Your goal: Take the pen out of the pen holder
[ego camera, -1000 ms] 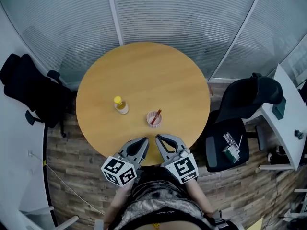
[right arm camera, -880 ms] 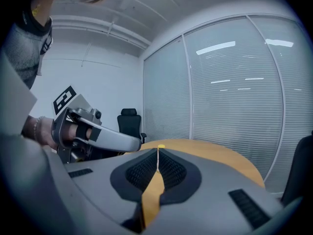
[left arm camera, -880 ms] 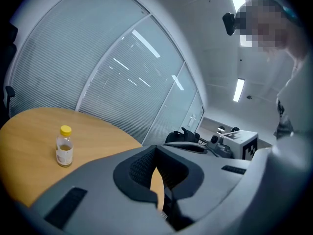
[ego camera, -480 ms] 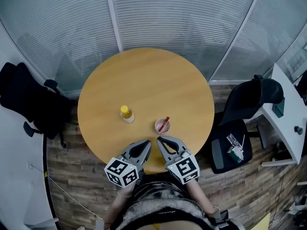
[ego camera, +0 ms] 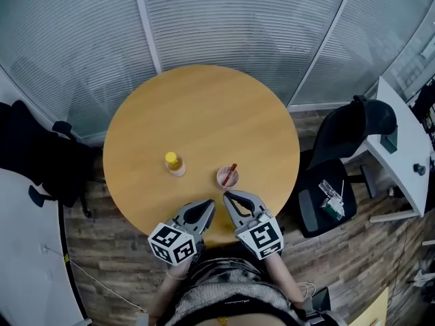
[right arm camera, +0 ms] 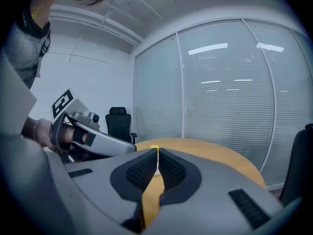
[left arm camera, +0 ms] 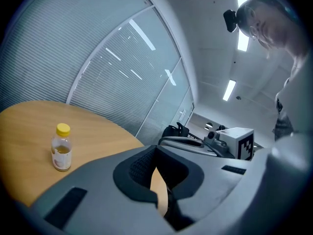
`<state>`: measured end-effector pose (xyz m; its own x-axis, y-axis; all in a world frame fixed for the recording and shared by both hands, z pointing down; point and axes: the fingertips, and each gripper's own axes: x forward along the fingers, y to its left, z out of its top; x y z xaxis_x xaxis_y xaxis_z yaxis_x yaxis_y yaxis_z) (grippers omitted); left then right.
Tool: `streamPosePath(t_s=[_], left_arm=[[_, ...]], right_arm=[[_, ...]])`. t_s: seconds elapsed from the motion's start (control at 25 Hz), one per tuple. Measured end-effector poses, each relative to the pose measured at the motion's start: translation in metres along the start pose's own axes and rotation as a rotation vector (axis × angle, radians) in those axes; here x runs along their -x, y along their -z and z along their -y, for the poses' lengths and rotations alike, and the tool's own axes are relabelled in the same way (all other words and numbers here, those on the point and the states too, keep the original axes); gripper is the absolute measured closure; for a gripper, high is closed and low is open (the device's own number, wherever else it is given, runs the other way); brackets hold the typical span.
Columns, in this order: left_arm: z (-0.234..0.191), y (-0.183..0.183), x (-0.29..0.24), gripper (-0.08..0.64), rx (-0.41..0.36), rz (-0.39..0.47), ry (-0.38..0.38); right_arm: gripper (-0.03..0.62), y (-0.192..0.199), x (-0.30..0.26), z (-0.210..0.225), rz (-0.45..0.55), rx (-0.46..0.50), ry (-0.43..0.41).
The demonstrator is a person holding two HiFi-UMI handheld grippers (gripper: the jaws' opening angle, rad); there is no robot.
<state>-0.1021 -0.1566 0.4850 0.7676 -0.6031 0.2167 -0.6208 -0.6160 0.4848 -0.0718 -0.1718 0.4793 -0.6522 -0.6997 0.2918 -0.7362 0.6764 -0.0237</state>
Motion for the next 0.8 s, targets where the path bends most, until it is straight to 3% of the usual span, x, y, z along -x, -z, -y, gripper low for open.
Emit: streamPosePath(t_s=[0.8], left_arm=[[-0.022, -0.007, -0.024, 0.557, 0.03, -0.003, -0.049]], right_arm=[[0.569, 0.011, -0.032, 0.031, -0.041, 0.008, -0.027]])
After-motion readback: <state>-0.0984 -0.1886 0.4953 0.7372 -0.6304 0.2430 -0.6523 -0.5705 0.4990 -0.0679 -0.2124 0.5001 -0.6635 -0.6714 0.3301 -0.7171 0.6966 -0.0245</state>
